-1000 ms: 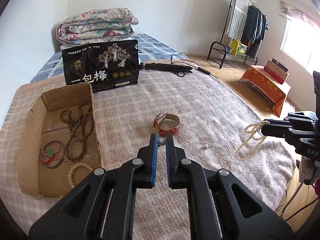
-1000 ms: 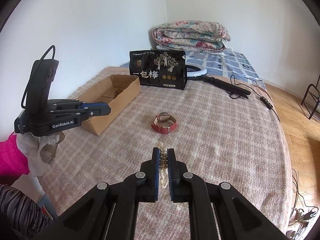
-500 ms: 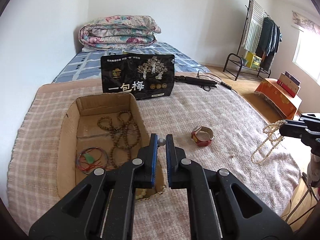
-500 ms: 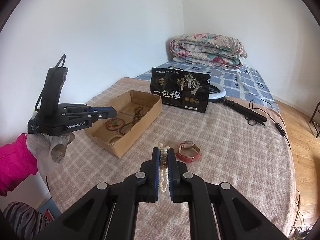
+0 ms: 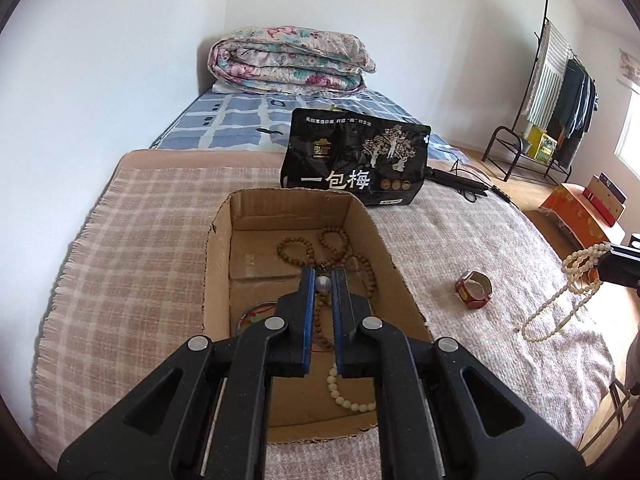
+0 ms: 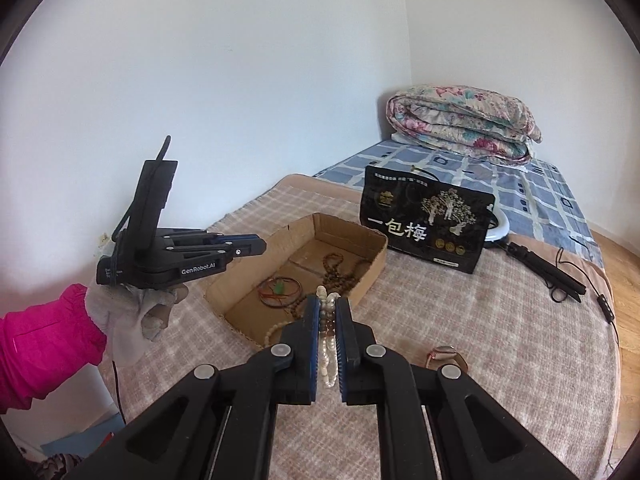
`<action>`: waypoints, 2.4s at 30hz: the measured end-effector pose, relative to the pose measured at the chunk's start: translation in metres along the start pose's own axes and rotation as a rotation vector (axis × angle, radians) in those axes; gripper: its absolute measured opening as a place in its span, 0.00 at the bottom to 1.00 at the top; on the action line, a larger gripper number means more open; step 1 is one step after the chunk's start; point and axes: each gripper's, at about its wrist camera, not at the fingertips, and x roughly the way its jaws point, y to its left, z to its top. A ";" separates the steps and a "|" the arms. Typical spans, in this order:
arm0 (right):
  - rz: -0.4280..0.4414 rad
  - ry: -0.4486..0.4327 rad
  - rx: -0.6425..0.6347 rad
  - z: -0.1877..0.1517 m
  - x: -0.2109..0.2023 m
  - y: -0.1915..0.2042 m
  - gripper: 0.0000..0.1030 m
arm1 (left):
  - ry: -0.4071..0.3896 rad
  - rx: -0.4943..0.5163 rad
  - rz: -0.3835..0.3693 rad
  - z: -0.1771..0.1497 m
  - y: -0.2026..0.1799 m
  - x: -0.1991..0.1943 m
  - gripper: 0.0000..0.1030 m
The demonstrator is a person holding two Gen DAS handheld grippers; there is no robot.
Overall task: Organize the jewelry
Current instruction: 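Carry the bead with the left tool while the right tool carries the necklace over the box, then open the left tool over the box while the right tool releases the necklace inside, then move both tools from the box toward the red-strap watch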
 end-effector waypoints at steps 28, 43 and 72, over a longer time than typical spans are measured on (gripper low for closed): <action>0.085 0.176 0.107 -0.001 0.134 0.023 0.05 | 0.108 -0.050 0.040 0.025 0.034 0.073 0.06; 0.048 0.140 0.133 -0.002 0.126 0.020 0.68 | 0.100 -0.019 0.075 0.033 0.027 0.076 0.32; -0.151 0.106 0.166 -0.016 0.077 0.000 1.00 | 0.014 0.047 0.106 0.037 -0.012 0.025 0.71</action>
